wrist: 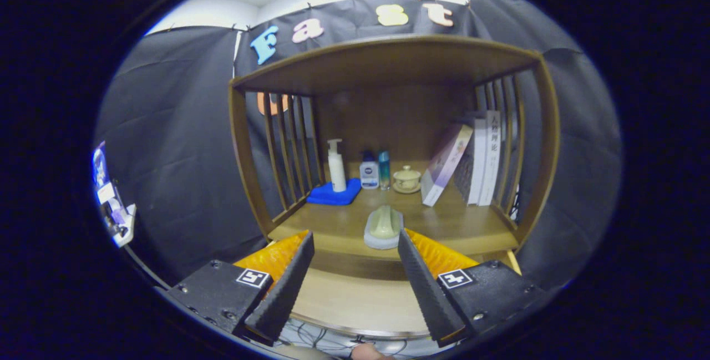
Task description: Pull open the drawer, take out the items inside it, and place them on the countertop above the cabinet.
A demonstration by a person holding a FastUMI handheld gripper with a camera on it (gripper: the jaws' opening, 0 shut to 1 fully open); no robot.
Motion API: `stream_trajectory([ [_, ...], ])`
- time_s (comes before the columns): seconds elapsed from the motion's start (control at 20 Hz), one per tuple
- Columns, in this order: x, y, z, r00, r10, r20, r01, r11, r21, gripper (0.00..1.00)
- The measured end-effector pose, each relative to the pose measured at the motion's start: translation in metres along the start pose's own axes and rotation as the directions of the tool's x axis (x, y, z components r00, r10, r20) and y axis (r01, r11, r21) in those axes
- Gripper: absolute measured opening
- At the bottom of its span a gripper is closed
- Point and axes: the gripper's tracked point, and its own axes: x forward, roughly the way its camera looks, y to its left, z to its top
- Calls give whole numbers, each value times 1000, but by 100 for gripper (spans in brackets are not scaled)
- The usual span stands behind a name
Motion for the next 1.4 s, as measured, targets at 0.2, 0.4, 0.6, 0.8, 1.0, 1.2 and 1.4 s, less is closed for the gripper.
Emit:
stream_trajectory([
  [0.2,-26,13,-31,1000,20,23,-19,999,-42,99],
  [0.4,-43,15,-56,999,4,54,-3,1000,-26,99],
  [0.6,-56,6,-75,994,-39,100,40,999,-13,99],
  [0.8,-64,4,-107,992,-83,100,87,996,-28,99],
  [1.0,-65,11,-139,994,-86,70,90,994,-57,99],
  [1.2,-63,13,-171,994,-107,30,108,993,-56,99],
  [1.4,-56,7,-200,989,-145,-23,144,989,-29,99],
])
